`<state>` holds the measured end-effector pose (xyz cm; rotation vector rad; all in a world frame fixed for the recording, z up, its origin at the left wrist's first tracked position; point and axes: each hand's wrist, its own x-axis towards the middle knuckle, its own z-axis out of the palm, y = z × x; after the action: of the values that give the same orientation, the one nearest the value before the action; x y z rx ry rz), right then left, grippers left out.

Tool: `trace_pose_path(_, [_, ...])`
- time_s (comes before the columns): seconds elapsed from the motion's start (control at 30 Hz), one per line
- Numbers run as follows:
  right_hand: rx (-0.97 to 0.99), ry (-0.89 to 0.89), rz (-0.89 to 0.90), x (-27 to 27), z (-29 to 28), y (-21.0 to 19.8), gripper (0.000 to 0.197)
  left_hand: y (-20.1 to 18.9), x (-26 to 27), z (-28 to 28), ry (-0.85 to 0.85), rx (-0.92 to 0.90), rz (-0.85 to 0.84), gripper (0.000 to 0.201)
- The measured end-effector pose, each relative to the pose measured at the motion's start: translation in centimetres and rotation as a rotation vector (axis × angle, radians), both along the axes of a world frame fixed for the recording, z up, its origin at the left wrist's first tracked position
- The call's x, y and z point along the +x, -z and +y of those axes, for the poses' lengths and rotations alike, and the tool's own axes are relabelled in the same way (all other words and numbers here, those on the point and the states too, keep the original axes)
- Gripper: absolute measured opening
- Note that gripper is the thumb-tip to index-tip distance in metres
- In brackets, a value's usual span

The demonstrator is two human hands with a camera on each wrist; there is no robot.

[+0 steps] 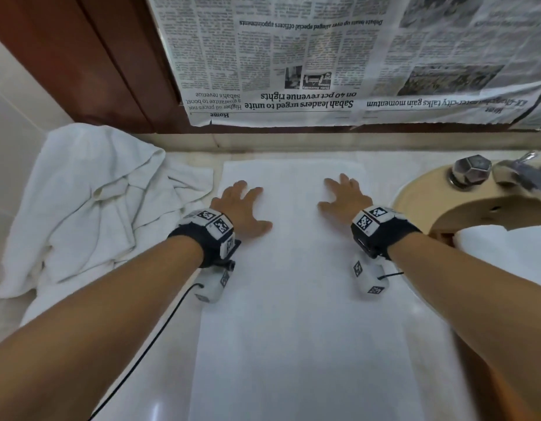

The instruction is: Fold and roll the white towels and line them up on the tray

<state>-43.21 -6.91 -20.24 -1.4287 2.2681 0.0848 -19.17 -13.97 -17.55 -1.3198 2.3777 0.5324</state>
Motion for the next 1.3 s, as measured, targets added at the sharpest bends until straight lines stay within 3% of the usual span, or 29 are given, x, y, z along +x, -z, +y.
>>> trace_pose_path(0.1, [0.056, -0.048, 0.059, -0.2, -0.1, 0.8, 0.075, 1.4, -1.1, -3.3, 0.08, -0.001, -0.049, 0.087])
trace_pose_path(0.33, [0.179, -0.097, -0.017, -2.1, -1.1, -0.1, 0.086, 3.0, -0.9, -6.0, 0.03, -0.025, -0.085, 0.096])
trace_pose_path(0.53, [0.115, -0.002, 0.075, -3.0, -2.8, 0.0, 0.079, 3.6, -0.9, -6.4, 0.047, -0.04, -0.089, 0.096])
trace_pose_path(0.77, [0.116, 0.177, 0.128, -4.0, -3.5, -0.4, 0.084, 3.7, -0.5, -7.0, 0.075, -0.002, -0.109, 0.1])
trace_pose_path(0.97, [0.089, -0.057, 0.051, 0.9, 0.6, -0.8, 0.081, 3.8, -0.5, -7.2, 0.065, -0.025, -0.091, 0.099])
trace_pose_path(1.07, [0.126, -0.147, 0.1, 0.5, 1.8, -0.3, 0.085, 3.6, -0.8, -7.5, 0.051, -0.043, -0.092, 0.097])
trace_pose_path(1.2, [0.14, -0.108, 0.114, 0.3, 1.6, -1.1, 0.083, 2.8, -1.5, -7.2, 0.008, -0.077, -0.111, 0.095])
trace_pose_path(1.3, [0.116, -0.084, 0.094, 2.6, 3.0, -1.7, 0.08, 1.9, -1.8, -3.7, 0.084, -0.118, 0.005, 0.092])
